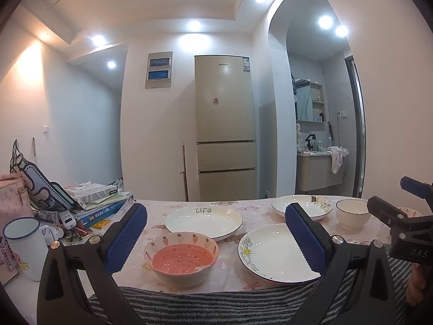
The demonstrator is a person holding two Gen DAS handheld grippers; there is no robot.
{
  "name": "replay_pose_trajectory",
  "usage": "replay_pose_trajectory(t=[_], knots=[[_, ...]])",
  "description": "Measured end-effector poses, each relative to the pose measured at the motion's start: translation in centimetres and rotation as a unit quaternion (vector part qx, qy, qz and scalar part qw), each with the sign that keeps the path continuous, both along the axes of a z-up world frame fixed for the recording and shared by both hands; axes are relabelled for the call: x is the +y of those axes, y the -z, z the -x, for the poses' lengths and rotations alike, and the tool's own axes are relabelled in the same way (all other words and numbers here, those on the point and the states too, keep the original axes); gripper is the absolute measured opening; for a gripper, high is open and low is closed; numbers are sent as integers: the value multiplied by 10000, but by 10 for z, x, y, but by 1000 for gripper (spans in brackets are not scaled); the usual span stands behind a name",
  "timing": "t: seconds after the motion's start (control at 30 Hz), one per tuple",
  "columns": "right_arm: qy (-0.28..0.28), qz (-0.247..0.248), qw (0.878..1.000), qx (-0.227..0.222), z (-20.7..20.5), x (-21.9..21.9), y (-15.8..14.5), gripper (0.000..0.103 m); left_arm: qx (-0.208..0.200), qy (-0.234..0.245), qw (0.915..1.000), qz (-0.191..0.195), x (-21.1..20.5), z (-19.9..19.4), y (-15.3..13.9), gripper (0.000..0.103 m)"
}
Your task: Organize plates and bowls
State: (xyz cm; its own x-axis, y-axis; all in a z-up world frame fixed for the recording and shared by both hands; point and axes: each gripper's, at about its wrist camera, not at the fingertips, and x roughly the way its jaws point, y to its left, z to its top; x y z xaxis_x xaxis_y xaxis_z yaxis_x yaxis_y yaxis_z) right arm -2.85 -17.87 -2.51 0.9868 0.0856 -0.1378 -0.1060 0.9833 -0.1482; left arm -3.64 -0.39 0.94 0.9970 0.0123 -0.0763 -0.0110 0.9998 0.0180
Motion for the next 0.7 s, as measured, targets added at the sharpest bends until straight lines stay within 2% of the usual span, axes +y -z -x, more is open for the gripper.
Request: replay_pose_trajectory(t=[0.13, 0.27, 0.37, 0.53, 0.7], knots=[[69, 6, 9999, -95, 4, -1, -2, 103, 21, 235, 9997, 5, 0, -1, 0, 103], [95, -50, 9995, -309, 12, -5, -4, 103, 102, 214, 9997, -45, -1, -3, 1, 103], [172, -111, 9986, -483, 18, -8, -6, 103, 13, 262, 9997, -17, -1, 0, -1, 103], [442, -115, 9944, -954, 34, -8, -9, 103, -77, -89, 9999, -37, 0, 2, -3, 103], [850, 46, 9906, -1075, 35, -3, -9, 103, 22, -28, 10000, -2, 1, -2, -4, 103]])
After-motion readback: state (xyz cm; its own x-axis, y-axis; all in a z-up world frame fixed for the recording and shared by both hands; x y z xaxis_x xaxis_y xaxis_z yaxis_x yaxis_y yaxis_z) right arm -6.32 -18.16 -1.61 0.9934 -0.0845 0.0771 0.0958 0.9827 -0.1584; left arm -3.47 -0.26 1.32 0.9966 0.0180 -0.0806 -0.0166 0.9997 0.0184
